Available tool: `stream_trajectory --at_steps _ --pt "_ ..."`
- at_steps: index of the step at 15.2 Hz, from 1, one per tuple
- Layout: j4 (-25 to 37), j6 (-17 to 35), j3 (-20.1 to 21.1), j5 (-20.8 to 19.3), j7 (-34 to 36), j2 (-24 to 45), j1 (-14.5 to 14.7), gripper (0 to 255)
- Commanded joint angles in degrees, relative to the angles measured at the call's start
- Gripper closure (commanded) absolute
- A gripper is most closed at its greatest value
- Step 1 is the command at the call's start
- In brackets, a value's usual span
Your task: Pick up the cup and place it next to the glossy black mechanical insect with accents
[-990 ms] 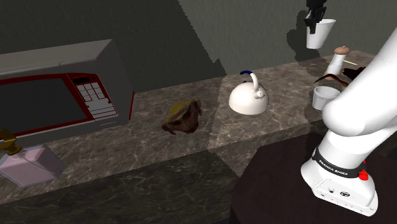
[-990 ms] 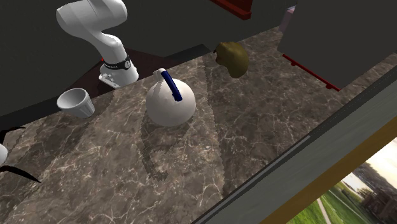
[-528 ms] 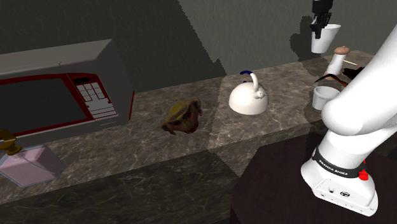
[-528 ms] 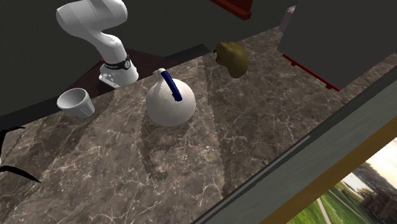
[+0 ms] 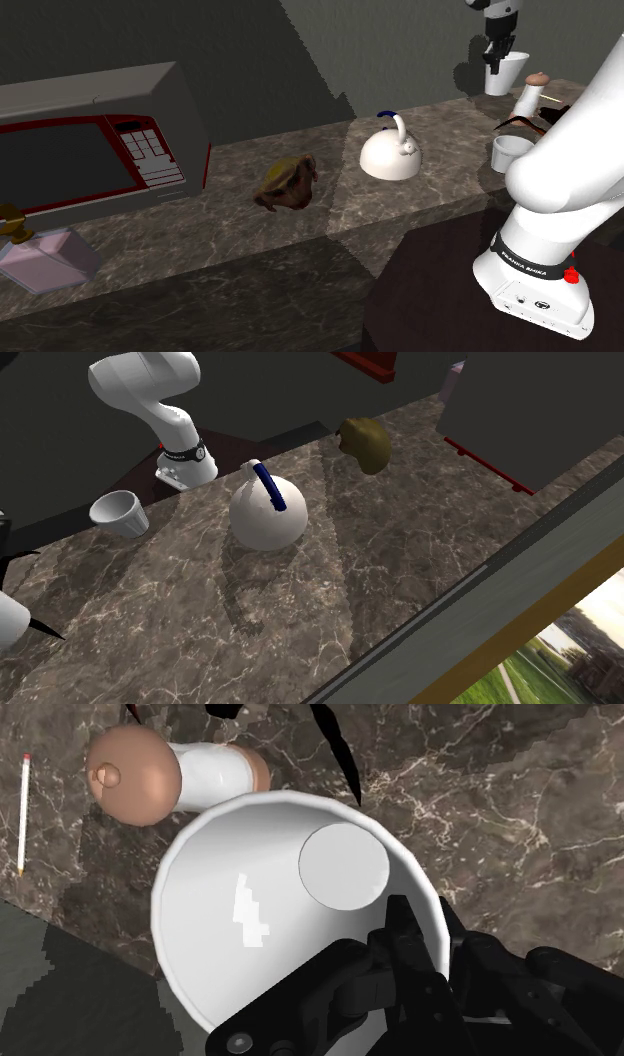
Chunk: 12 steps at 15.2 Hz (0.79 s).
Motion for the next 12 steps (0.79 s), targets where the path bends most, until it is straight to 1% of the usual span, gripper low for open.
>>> stream_trajectory --at_steps 1,12 --pt "-1.4 1.4 -0.1 -0.1 0.3 0.0 -0.1 255" --pt "-7.2 9.7 -0.6 0.1 1.5 2.7 -0.5 255"
